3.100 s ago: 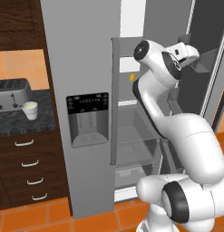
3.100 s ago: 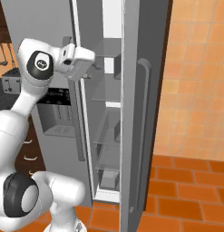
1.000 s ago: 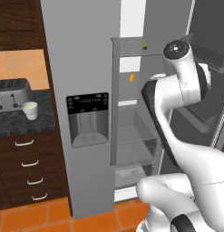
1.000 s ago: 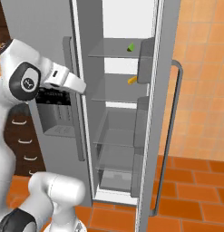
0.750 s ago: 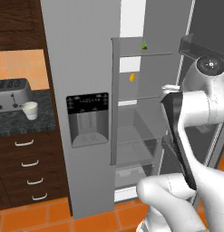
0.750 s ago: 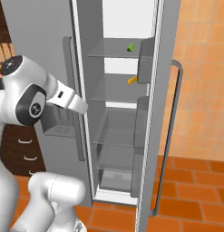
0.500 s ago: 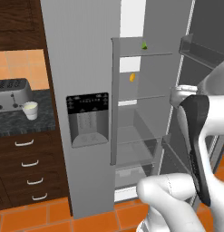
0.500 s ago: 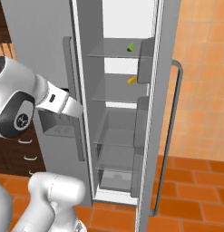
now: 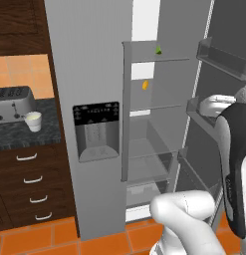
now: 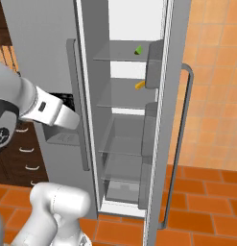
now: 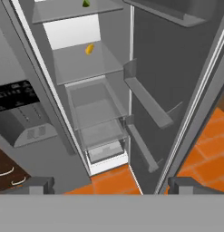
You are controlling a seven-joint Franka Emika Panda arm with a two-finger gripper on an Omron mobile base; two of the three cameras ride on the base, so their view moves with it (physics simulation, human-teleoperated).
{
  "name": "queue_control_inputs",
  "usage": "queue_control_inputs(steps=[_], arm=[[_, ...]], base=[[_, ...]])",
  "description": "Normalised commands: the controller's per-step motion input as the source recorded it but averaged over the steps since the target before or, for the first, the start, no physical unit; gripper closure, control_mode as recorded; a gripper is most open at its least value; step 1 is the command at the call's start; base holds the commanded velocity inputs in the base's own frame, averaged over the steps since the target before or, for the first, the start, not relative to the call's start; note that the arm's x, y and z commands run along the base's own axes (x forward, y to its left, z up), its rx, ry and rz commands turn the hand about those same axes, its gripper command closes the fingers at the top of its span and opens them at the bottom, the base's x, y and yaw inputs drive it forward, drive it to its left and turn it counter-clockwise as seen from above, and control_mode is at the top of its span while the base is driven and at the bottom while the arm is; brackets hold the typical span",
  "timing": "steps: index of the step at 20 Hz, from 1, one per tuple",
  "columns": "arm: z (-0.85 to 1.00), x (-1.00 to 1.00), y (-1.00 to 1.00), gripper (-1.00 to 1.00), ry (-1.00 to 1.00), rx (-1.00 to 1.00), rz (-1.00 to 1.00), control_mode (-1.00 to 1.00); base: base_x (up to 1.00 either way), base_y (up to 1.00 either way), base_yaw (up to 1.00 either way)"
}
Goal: Grab a lemon wedge from the fridge and one ice cube from the ice bowl, and put them in the glass of lemonade.
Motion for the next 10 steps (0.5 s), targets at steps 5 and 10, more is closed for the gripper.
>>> queue_control_inputs(steps=[5,10], arm=[[-0.01,-0.38,0.02,-1.00,0.00,0.00,0.02,-1.00],[-0.31,-0.09,-0.09,-1.00,-0.01,0.00,0.00,-1.00]], base=[[0.00,0.00,0.00],[0.00,0.00,0.00]])
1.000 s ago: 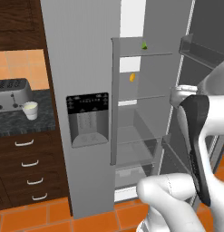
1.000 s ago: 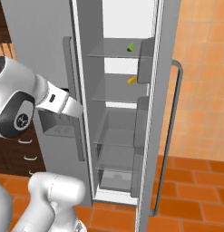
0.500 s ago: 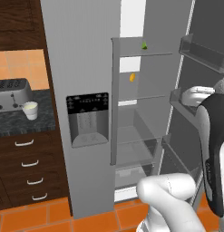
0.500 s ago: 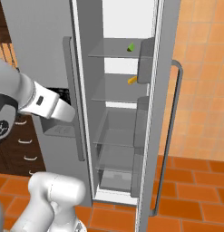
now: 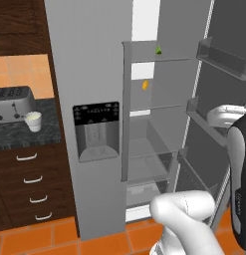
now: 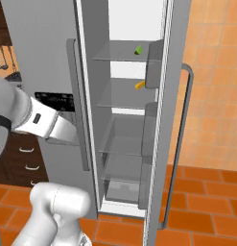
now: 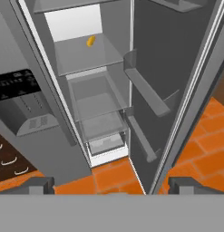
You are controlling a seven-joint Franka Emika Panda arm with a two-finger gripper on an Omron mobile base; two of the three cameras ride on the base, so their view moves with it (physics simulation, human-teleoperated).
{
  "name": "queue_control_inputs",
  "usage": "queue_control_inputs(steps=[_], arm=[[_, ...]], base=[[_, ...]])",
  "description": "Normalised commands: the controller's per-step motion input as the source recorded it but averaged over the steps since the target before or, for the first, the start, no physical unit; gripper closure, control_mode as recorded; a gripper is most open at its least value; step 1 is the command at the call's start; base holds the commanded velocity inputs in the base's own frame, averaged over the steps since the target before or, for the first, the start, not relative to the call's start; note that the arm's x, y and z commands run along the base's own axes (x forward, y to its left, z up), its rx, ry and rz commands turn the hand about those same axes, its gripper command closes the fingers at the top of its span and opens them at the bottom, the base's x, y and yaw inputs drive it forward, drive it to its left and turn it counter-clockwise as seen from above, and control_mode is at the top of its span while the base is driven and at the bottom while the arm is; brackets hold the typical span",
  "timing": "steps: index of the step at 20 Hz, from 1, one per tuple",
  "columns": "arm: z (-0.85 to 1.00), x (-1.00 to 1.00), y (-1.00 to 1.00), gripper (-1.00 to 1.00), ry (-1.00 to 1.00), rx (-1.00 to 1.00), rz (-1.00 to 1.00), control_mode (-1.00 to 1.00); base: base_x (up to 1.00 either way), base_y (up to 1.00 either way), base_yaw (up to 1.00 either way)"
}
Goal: Grab a lemon wedge from the fridge and one ice cube from the ice bowl, and put them in the glass of lemonade.
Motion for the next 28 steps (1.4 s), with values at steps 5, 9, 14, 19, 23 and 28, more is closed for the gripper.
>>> queue_control_inputs(steps=[5,9,14,19,23,28], arm=[[-0.43,0.09,-0.22,-1.00,-0.01,0.00,0.00,-1.00],[0.00,0.00,0.00,-1.00,0.00,0.00,0.00,1.00],[0.00,0.00,0.00,-1.00,0.00,0.00,0.00,1.00],[0.00,0.00,0.00,-1.00,0.00,0.00,0.00,1.00],[0.00,0.00,0.00,-1.00,0.00,0.00,0.00,1.00],[0.00,0.00,0.00,-1.00,0.00,0.00,0.00,1.00]], base=[[0.00,0.00,0.00],[0.77,-0.16,-0.01],[0.79,0.00,0.00],[0.69,-0.10,0.01],[0.69,-0.42,0.10],[0.15,-0.31,0.13]])
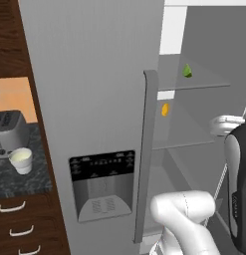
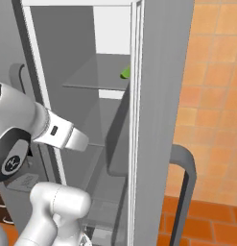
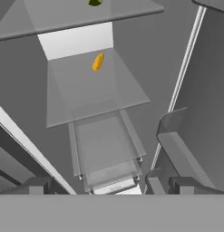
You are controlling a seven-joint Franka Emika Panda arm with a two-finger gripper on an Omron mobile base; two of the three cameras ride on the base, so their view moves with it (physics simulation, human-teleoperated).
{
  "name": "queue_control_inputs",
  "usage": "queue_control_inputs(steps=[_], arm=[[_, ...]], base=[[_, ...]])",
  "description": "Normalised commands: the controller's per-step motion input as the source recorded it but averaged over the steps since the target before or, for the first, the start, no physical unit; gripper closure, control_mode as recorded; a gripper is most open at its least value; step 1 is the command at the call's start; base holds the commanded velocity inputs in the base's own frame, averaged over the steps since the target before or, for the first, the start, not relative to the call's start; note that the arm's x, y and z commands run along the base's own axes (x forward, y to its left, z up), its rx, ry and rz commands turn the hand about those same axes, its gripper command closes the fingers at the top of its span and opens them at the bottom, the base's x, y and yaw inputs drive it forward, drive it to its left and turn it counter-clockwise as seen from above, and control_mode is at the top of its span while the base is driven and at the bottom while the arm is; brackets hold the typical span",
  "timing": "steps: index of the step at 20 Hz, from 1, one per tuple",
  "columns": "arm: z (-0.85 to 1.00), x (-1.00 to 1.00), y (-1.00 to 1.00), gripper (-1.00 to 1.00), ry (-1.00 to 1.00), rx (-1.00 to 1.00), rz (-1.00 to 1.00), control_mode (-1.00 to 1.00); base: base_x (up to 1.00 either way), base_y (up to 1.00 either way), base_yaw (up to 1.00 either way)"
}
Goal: Grab a lemon wedge from the fridge and one ice cube from the ice bowl, and put them in the glass of lemonade.
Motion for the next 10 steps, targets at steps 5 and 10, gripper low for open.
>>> queue_control_inputs(steps=[5,10], arm=[[0.05,-0.17,-0.03,-1.00,-0.03,0.01,0.02,-1.00],[0.32,-0.38,0.00,-1.00,-0.27,0.03,0.03,-1.00]], base=[[-0.02,-0.08,0.03],[0.00,0.00,0.00]])
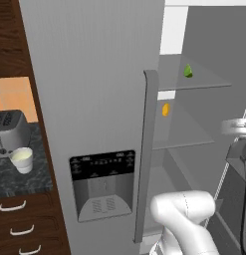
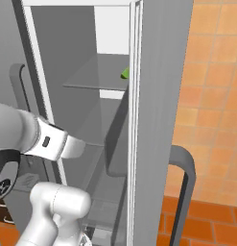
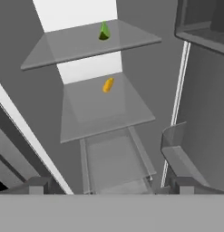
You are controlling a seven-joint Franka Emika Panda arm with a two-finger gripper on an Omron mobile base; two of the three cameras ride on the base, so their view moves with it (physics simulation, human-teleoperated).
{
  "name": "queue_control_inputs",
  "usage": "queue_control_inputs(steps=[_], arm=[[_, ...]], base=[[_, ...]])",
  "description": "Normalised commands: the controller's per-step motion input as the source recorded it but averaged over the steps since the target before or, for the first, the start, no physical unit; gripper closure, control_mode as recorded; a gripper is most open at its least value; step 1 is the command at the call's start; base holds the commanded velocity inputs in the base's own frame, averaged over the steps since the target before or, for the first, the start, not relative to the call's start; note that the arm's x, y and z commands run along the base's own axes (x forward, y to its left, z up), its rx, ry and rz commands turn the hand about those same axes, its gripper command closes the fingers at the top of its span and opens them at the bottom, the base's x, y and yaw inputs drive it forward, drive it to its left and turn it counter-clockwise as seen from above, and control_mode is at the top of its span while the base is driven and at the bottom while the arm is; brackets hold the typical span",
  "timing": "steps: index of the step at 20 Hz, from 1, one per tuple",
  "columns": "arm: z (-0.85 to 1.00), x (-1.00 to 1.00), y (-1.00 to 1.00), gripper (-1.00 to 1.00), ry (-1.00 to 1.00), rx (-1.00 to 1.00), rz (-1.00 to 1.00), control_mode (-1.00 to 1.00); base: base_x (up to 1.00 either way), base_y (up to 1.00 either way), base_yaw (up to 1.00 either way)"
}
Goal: Grab a lemon wedge from the fridge and one ice cube from the ice bowl, and put them in the glass of lemonade.
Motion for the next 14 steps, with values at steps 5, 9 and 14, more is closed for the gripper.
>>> queue_control_inputs(steps=[5,9,14], arm=[[0.32,-0.21,0.09,-1.00,-0.27,0.03,0.00,-1.00],[0.90,0.25,0.18,-1.00,-0.05,0.00,-0.01,-1.00],[1.00,0.65,0.08,-1.00,0.17,0.00,0.00,-1.00]], base=[[0.00,0.00,0.00],[0.00,0.00,0.00],[0.00,0.00,0.00]])
